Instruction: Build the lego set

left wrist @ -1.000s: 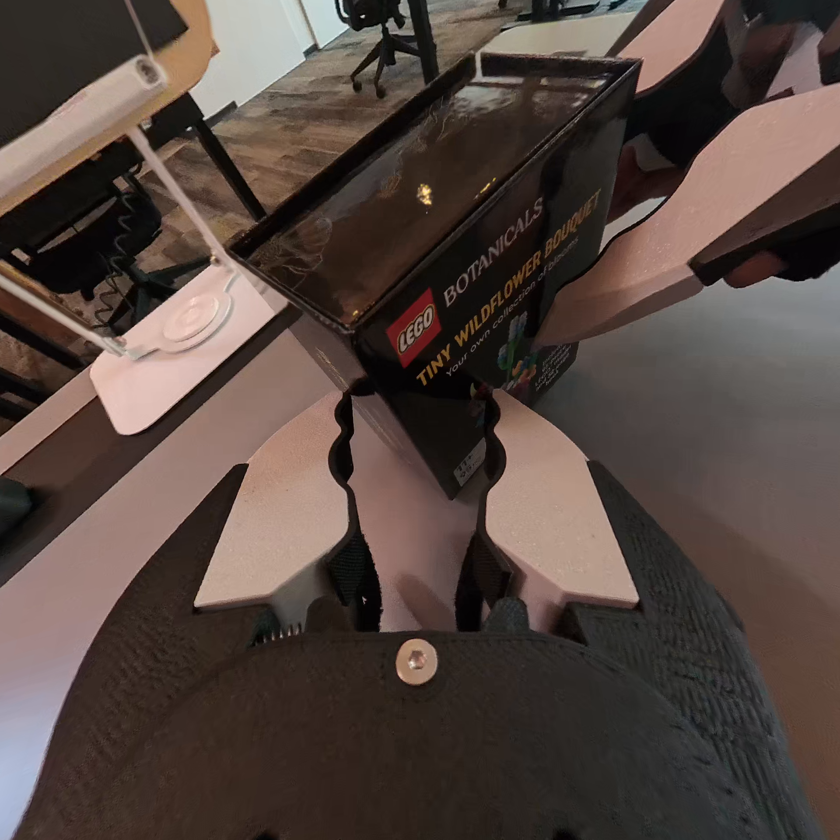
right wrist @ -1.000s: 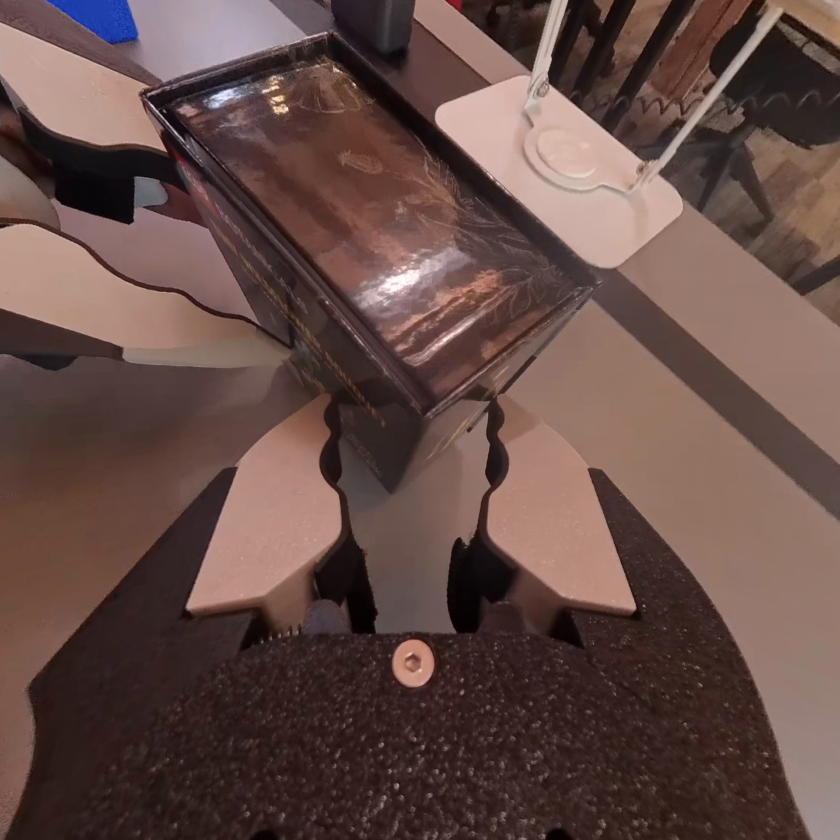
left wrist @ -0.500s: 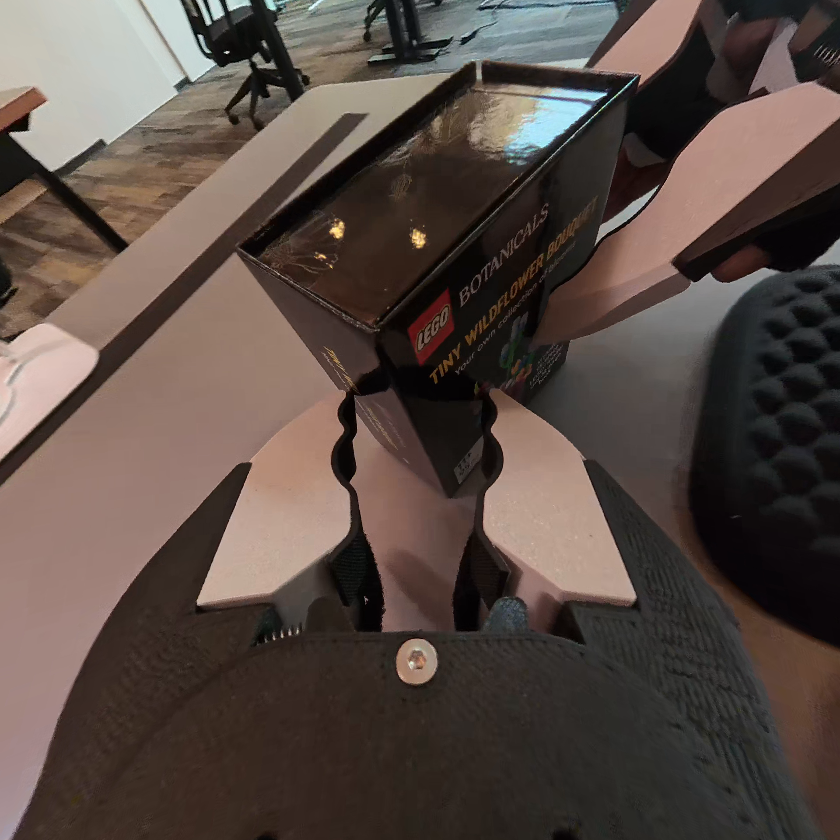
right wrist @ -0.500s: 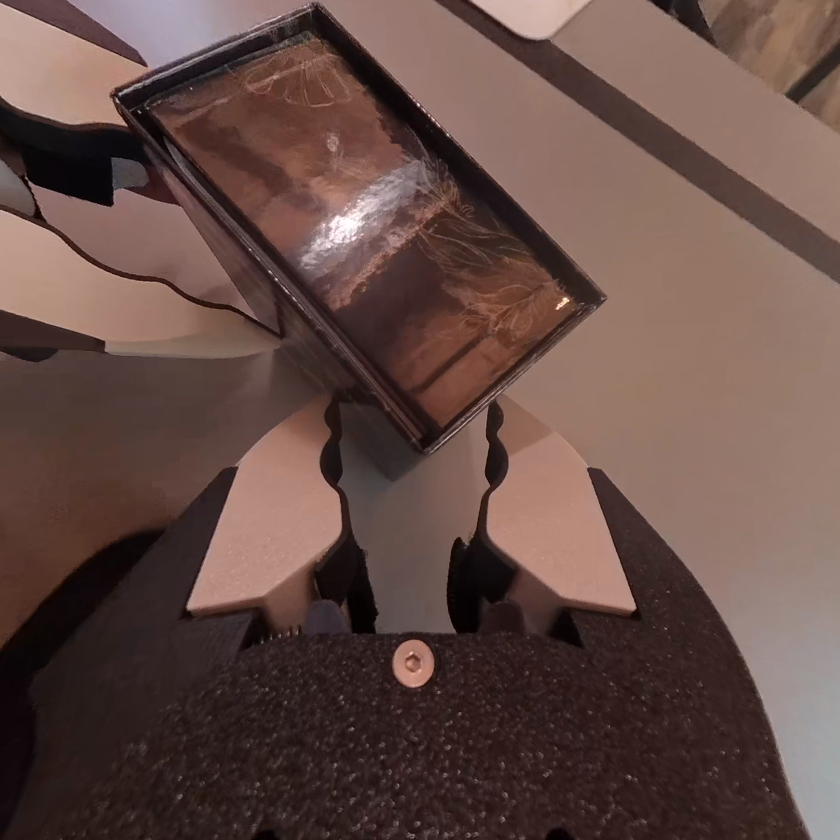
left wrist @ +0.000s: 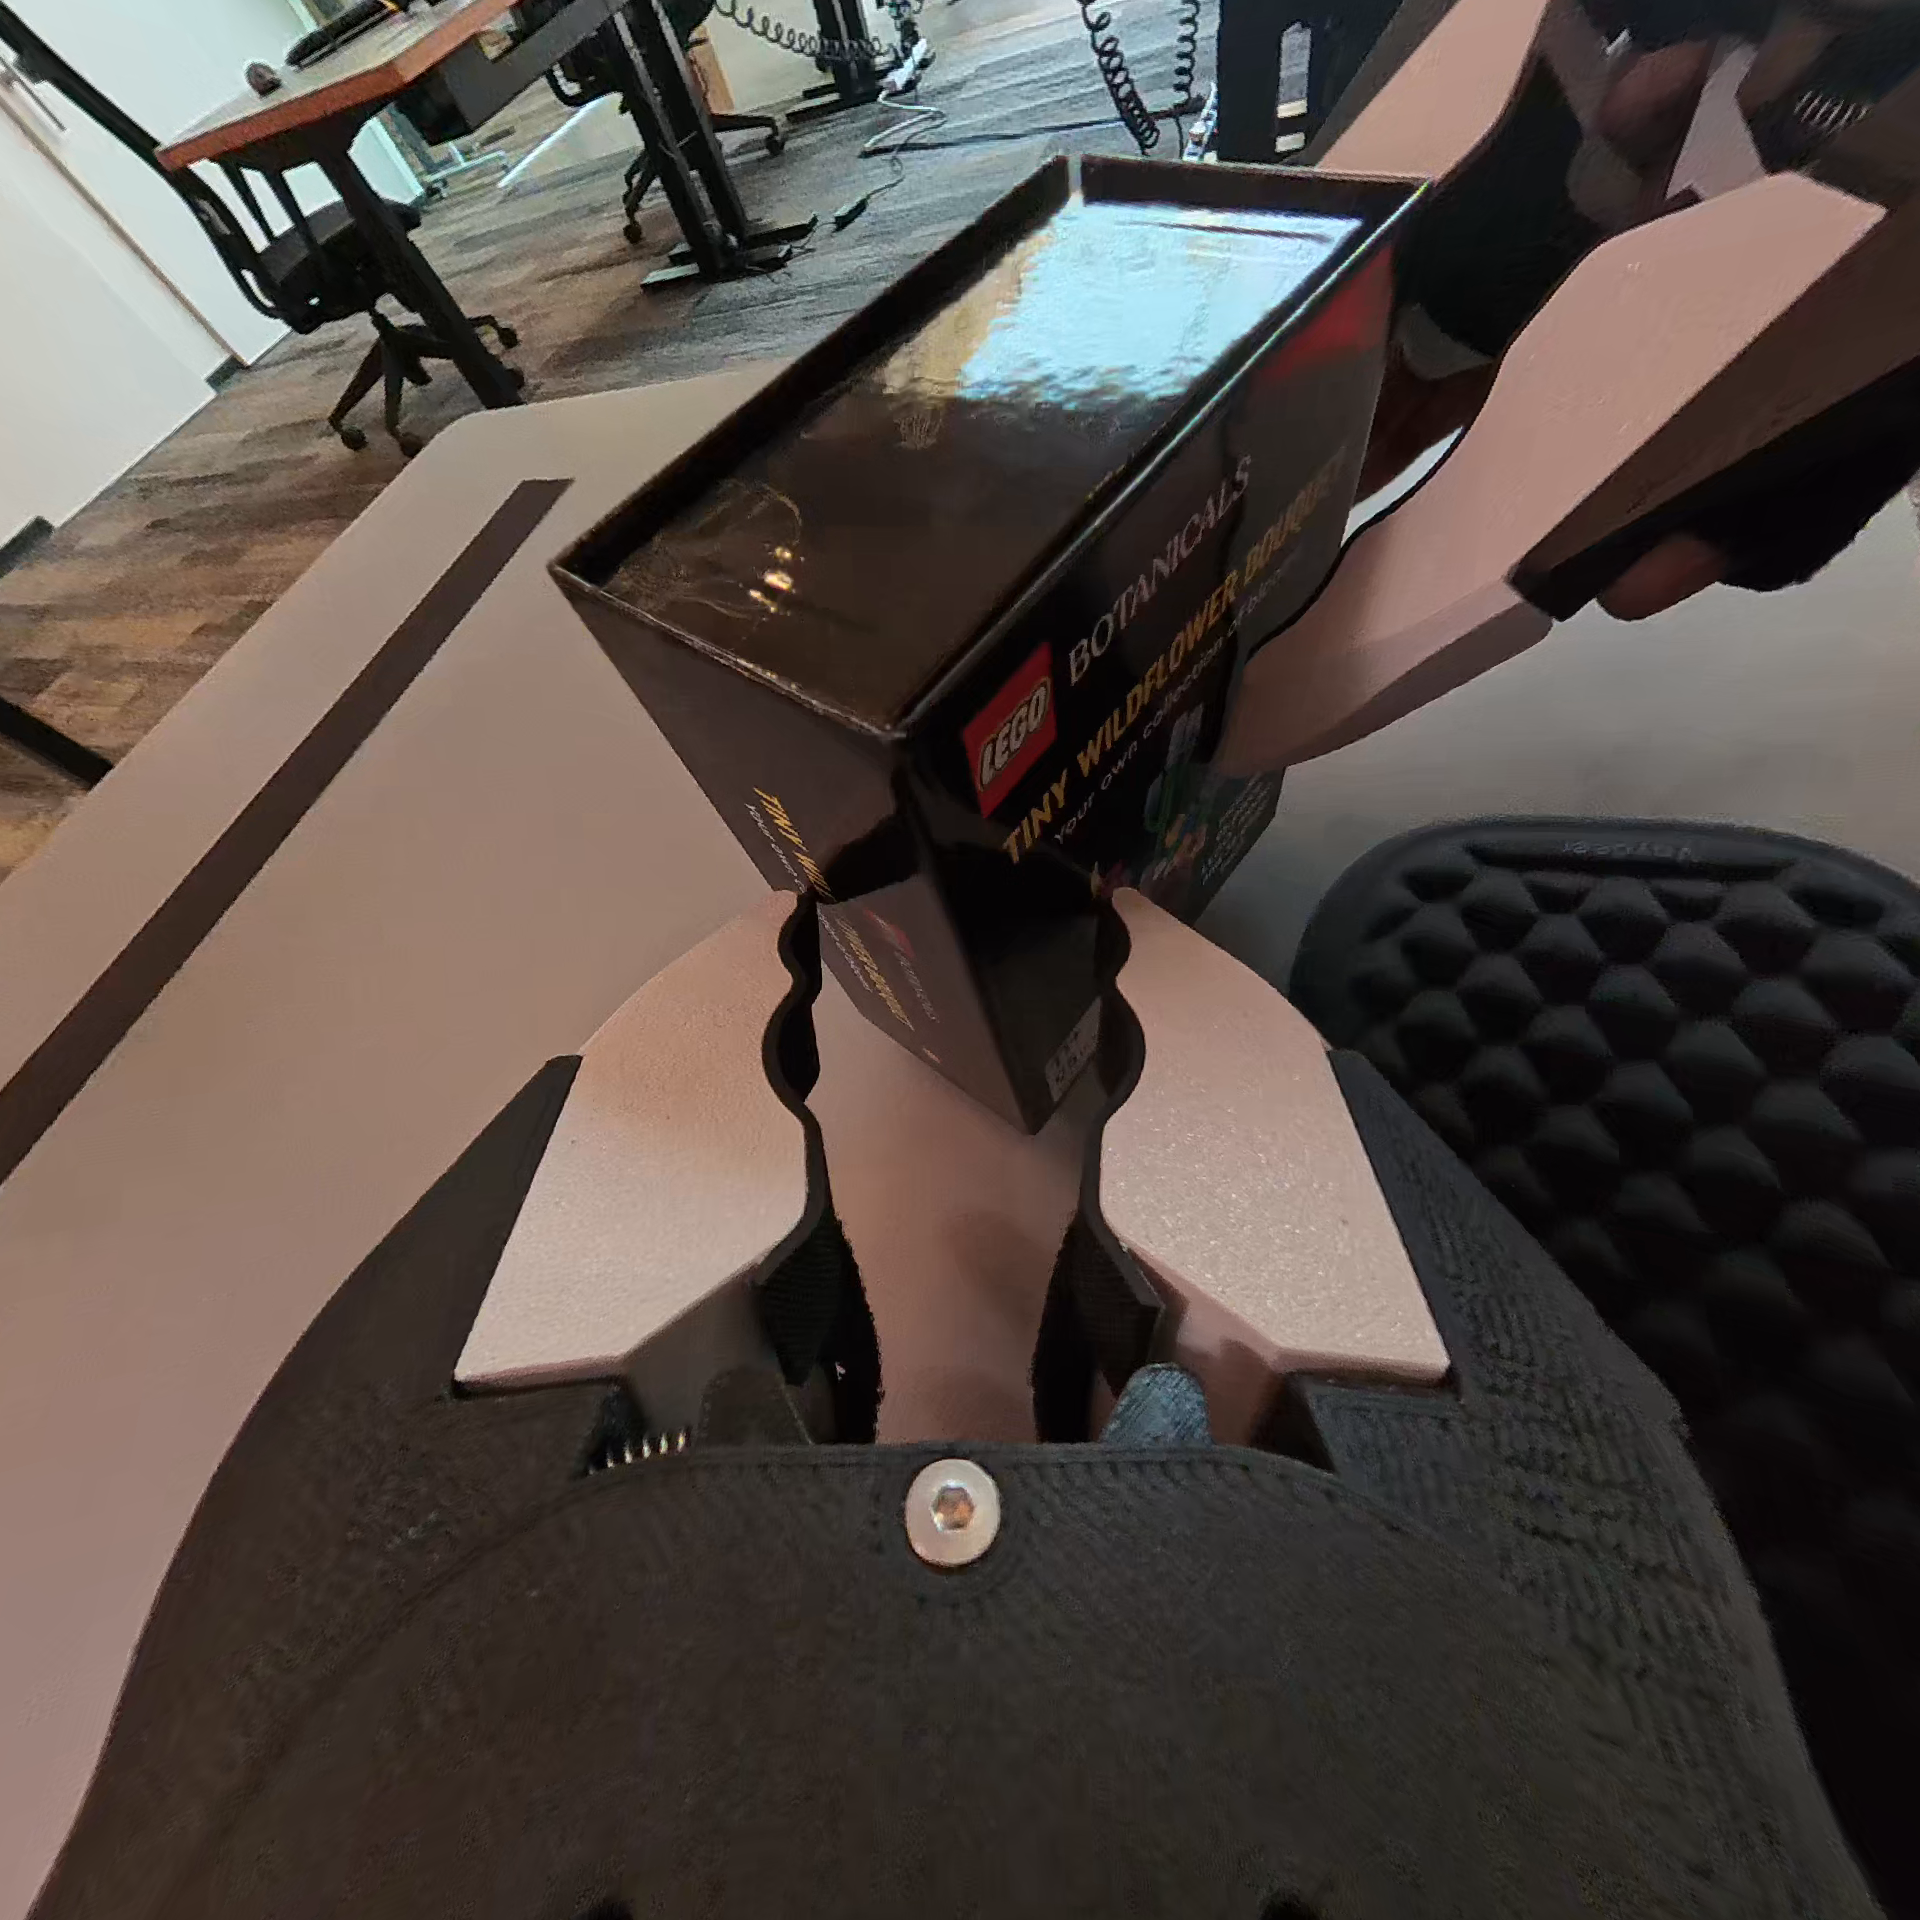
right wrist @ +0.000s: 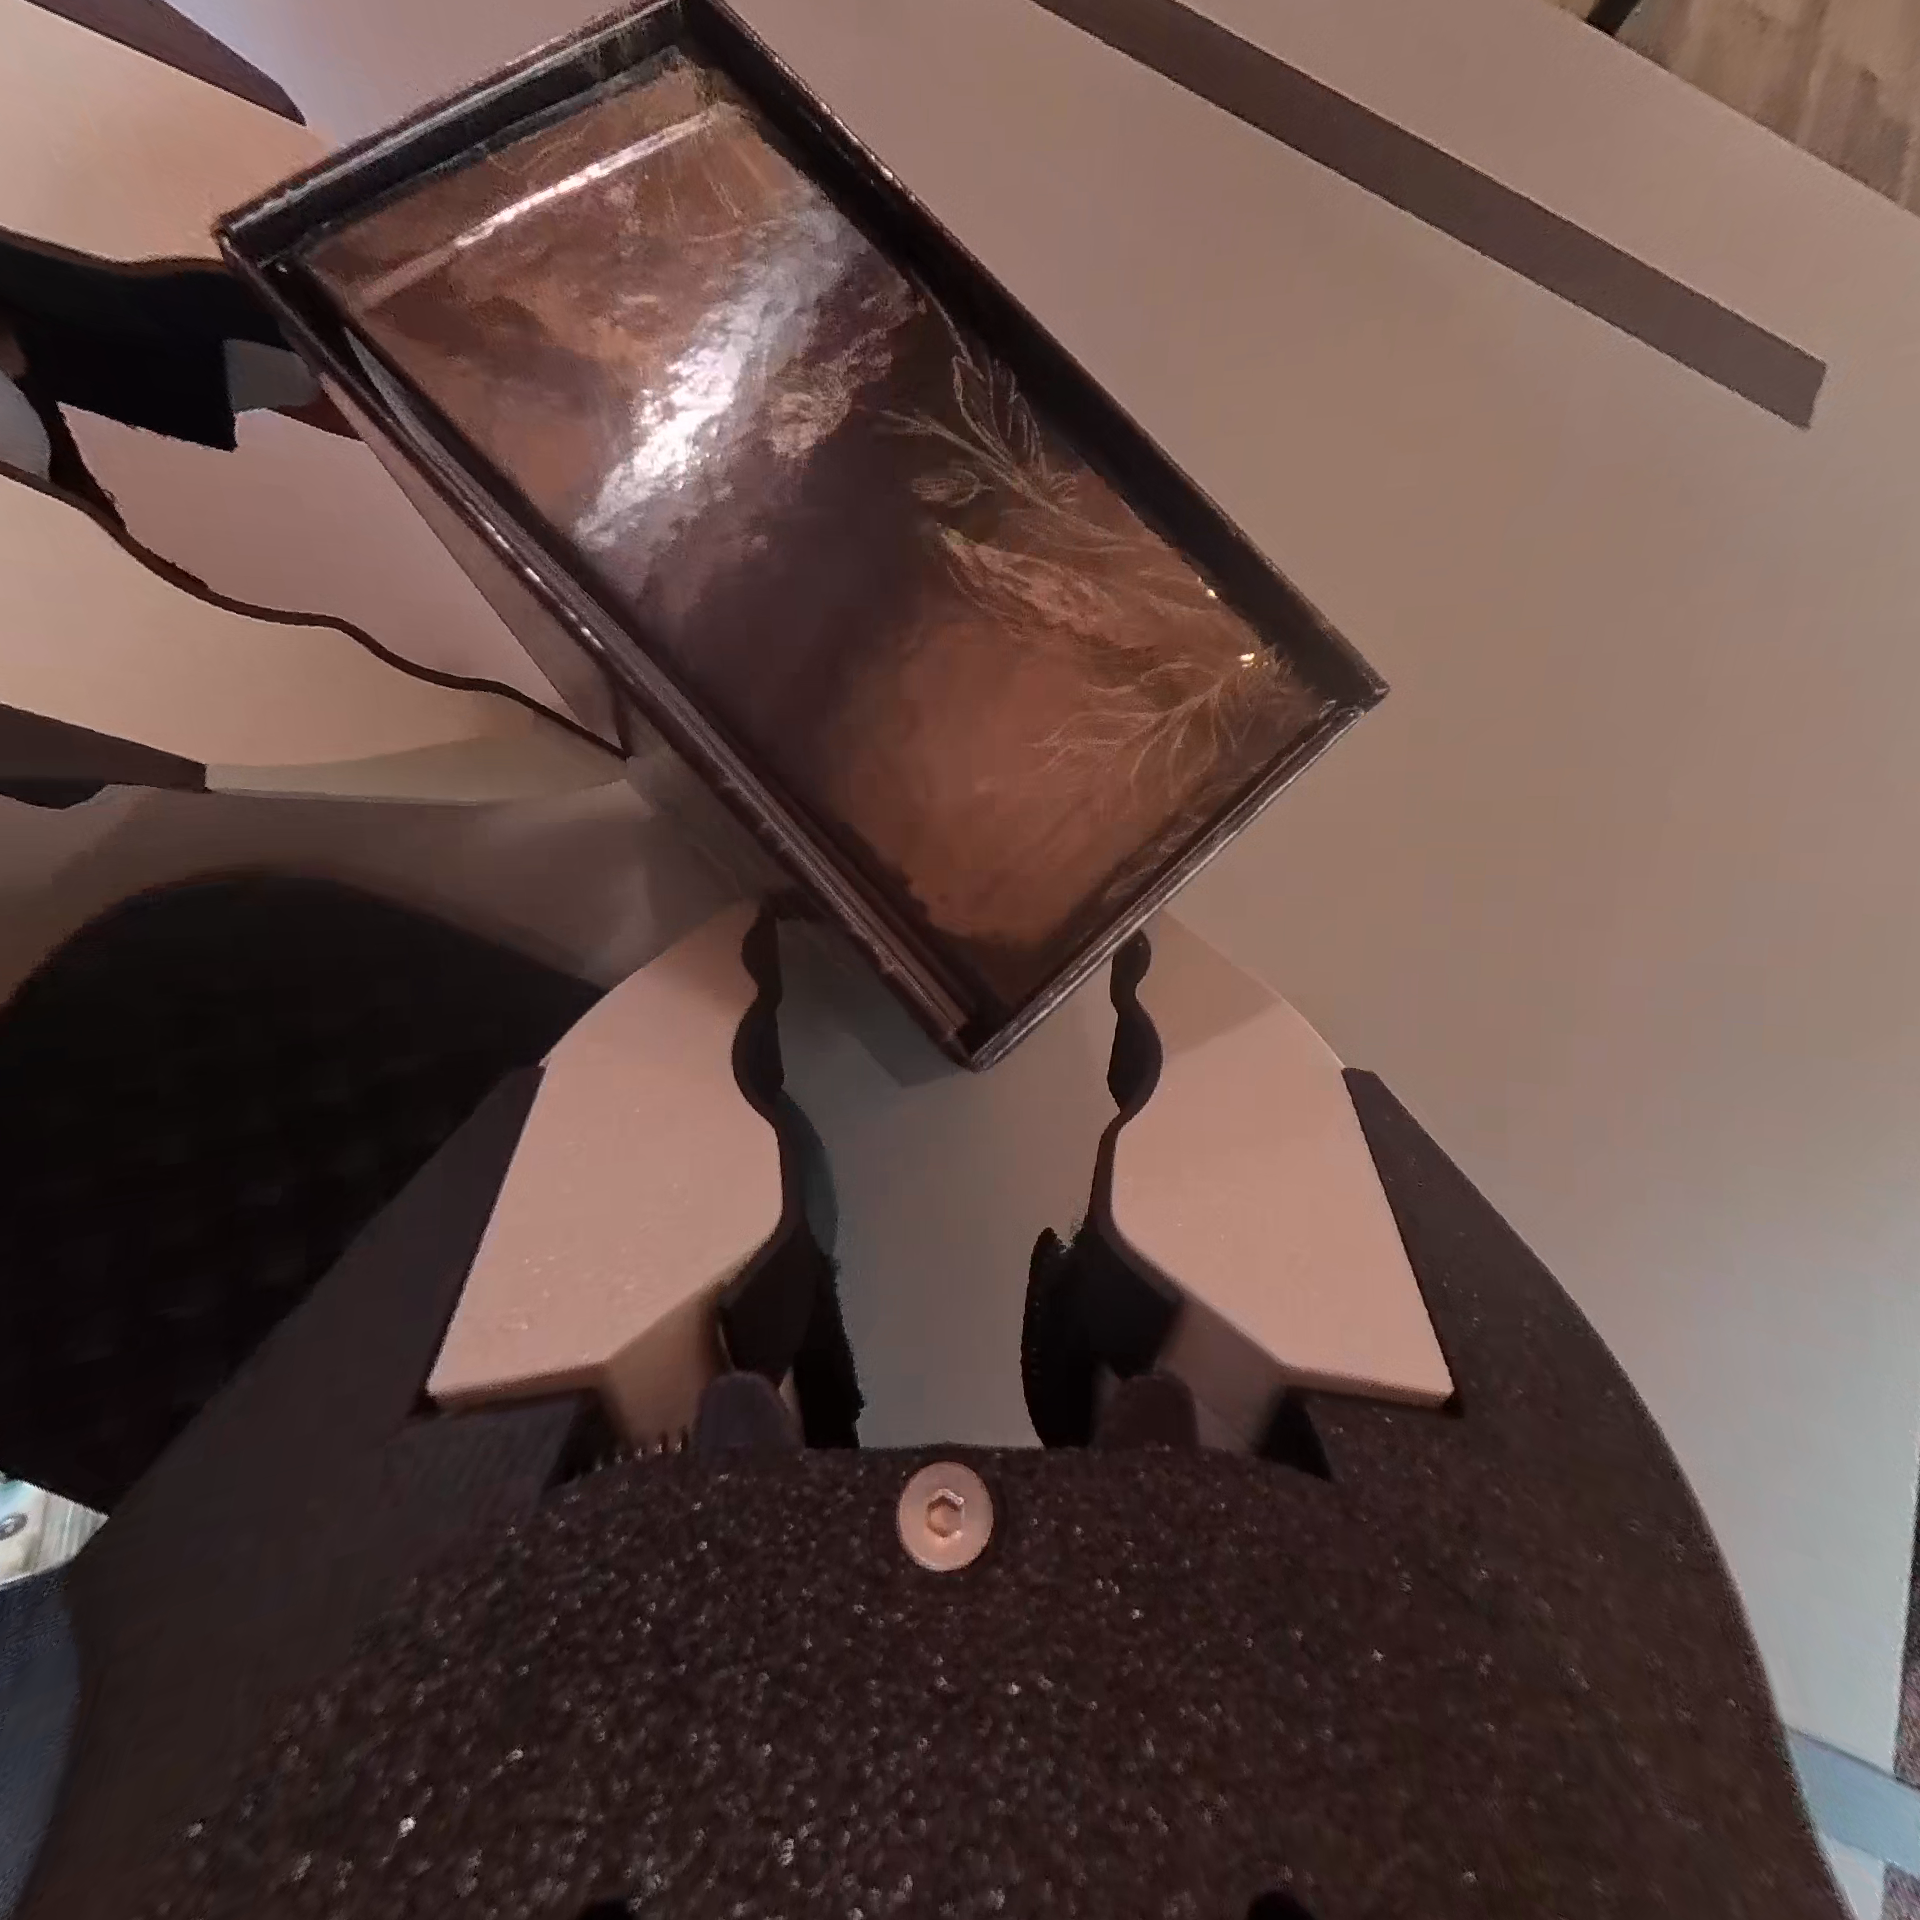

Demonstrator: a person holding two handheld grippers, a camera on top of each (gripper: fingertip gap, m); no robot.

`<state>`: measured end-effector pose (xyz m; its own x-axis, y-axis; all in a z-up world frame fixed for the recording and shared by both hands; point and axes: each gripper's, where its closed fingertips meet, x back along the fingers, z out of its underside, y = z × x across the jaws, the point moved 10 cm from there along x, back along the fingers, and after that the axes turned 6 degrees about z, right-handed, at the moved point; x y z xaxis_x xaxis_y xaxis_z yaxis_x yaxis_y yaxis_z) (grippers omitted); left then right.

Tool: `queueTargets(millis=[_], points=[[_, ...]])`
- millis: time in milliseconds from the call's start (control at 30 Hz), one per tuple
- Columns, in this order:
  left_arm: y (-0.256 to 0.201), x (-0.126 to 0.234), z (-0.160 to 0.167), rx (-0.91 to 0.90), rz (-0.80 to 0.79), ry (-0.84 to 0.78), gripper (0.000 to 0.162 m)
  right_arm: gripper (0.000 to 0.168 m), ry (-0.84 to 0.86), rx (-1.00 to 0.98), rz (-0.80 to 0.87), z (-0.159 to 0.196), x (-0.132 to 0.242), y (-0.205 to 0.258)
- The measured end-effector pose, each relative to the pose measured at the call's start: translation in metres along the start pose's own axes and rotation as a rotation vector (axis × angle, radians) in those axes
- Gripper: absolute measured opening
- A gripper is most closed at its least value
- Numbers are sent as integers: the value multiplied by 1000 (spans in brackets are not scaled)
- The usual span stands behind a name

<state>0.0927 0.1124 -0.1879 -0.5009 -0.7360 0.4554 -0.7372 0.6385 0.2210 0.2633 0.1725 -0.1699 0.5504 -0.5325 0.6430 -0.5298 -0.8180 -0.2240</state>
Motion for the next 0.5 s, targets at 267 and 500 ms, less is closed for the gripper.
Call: queueTargets(millis=[267,500], points=[[-6,-12,5,27,44,13,51,61,2,-36,3,16,-2,-2],[1,12,9,64,30,-110,79,83,-138,-126,-10,16,21,-18]])
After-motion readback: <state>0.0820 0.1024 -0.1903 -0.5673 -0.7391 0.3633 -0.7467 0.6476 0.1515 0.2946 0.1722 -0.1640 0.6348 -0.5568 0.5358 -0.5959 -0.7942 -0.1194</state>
